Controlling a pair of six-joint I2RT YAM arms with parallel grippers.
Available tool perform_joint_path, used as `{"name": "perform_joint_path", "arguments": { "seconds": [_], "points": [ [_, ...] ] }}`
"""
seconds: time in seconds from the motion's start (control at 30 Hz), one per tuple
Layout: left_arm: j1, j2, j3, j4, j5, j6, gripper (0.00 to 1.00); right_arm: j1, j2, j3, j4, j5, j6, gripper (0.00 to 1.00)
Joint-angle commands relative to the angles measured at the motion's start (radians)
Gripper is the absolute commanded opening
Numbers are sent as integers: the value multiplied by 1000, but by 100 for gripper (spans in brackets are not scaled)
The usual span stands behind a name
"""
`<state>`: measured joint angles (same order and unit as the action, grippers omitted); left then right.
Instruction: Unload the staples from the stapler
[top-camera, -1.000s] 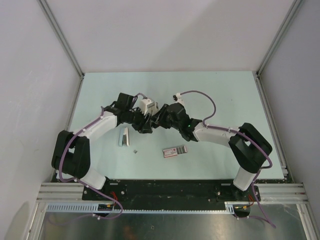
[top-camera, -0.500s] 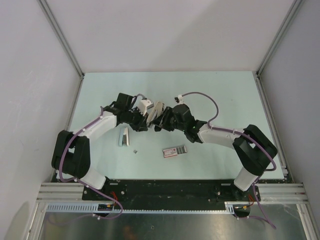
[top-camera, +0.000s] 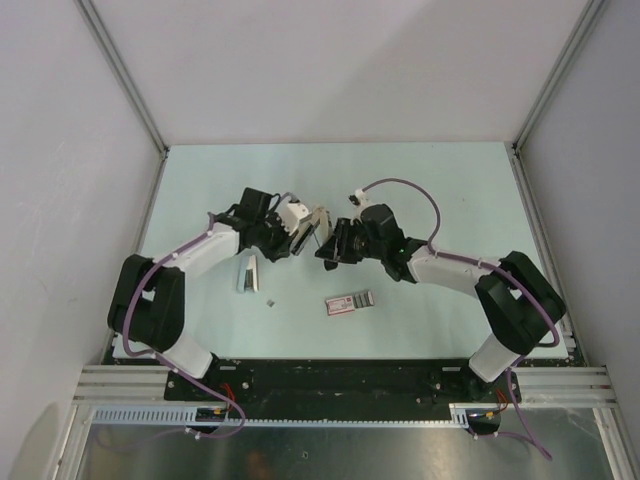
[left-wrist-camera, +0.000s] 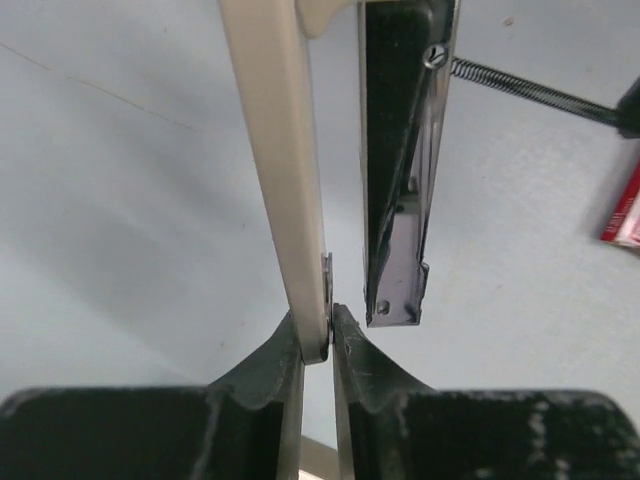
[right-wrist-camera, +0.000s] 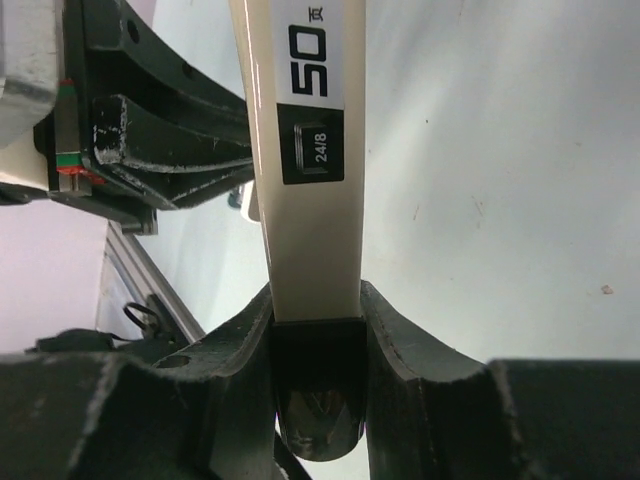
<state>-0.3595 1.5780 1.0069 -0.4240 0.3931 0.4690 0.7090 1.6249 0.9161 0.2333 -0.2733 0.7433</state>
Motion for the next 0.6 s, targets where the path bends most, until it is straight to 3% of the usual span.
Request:
{"name": "perform_joint_path", "arguments": {
  "seconds": [0.0, 0.27, 0.57],
  "points": [
    [-51, -25, -24, 100, -187, 113, 11, -26, -54, -12, -81, -23, -212, 0],
    [-142, -22, -92, 290, -460, 207, 10, -27, -93, -57, -131, 33, -402, 0],
    [-231, -8, -253, 558, -681, 374, 9, -30, -126, -105, -124, 78, -425, 0]
  ]
}}
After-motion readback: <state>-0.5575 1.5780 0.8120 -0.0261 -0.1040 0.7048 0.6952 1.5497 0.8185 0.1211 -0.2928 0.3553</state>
